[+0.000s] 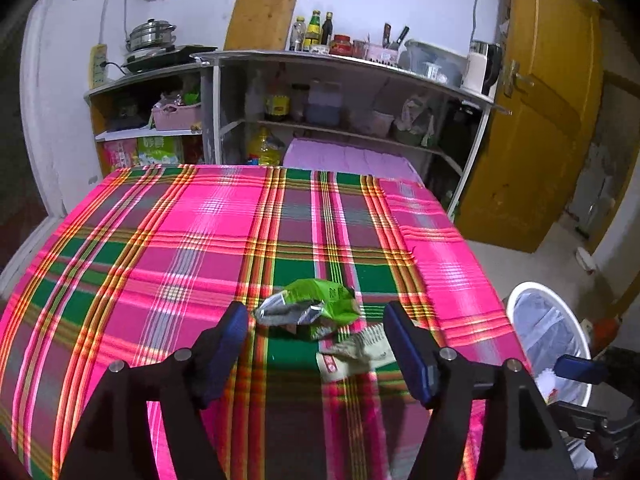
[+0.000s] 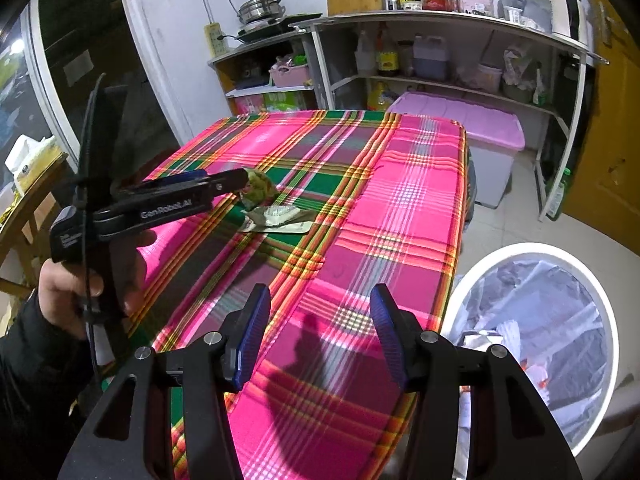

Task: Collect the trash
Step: 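Move both open tools back over the table toward the green wrapper, then grasp the green wrapper with the left tool while the right tool grasps the paper packet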

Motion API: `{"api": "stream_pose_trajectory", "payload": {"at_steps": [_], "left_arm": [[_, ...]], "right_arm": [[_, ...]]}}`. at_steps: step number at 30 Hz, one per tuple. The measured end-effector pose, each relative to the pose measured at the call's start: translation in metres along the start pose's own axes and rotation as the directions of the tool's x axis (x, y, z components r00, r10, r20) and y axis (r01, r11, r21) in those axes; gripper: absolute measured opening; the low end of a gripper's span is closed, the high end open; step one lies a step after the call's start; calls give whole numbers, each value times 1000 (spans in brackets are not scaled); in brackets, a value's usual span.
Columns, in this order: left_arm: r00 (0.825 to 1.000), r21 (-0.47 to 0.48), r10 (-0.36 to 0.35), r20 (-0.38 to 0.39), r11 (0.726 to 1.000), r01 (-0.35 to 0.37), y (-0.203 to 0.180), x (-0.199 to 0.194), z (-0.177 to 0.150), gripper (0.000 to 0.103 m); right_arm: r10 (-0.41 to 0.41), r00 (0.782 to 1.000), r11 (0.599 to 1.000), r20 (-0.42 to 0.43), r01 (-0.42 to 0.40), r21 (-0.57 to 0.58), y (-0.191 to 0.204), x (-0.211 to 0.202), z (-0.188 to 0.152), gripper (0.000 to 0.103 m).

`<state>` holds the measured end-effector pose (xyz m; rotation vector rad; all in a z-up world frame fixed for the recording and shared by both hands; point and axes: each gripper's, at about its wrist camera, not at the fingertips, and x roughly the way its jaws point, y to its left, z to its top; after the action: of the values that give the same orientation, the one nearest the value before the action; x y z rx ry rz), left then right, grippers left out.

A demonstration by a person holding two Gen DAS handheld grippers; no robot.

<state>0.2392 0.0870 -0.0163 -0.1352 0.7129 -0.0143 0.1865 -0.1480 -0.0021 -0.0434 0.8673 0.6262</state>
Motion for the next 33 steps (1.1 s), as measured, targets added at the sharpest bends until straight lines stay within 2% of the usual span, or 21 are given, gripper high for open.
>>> {"api": "stream_pose_trajectory", "payload": {"at_steps": [12,14,16,18,22,33], "left_arm": [[999,44,15,-44,999,-13,-4,31,2,70],[999,54,17,-46,998,-15,-5,33,1,62],[998,59,23,-55,998,-19,-5,36,0,42],[998,62,30,-62,998,-26,-4,37,-1,31],[999,62,24,-44,998,-21,-4,32,-2,25],[999,21,-17,28,1000,16,14,-12,-9,23]], "right_arm": [[0,1000,1000,-20,0,10,-4,17,5,53],[0,1000,1000,-21,0,10,-5,18,7,53],[0,1000,1000,-23,0,9,-5,19,7,53],[-2,1000,1000,-24,2,8,-5,20,9,53],[-3,1000,1000,-27,3,7,-4,21,10,53],[0,1000,999,-26,-2,-49,12,35,36,53]]}}
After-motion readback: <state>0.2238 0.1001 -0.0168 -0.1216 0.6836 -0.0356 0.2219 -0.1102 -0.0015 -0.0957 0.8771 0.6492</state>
